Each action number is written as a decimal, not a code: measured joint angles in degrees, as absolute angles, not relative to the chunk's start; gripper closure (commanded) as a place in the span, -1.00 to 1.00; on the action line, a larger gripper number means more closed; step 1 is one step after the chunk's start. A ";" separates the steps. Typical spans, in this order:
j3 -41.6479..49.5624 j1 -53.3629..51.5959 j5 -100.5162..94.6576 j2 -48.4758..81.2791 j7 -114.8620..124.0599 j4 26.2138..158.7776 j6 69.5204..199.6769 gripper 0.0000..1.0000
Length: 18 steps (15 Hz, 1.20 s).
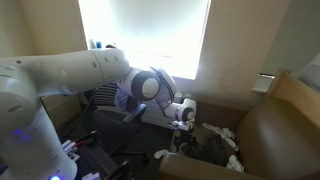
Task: Hang the t-shirt on the backrest of the chair
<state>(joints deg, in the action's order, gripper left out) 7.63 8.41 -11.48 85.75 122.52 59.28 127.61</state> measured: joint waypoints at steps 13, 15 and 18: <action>15.78 5.73 -23.39 85.94 150.69 66.31 150.33 -1.00; 19.73 4.75 -18.23 85.92 149.18 66.43 151.34 -1.00; 24.35 3.59 -11.08 85.87 149.02 66.49 151.34 -1.00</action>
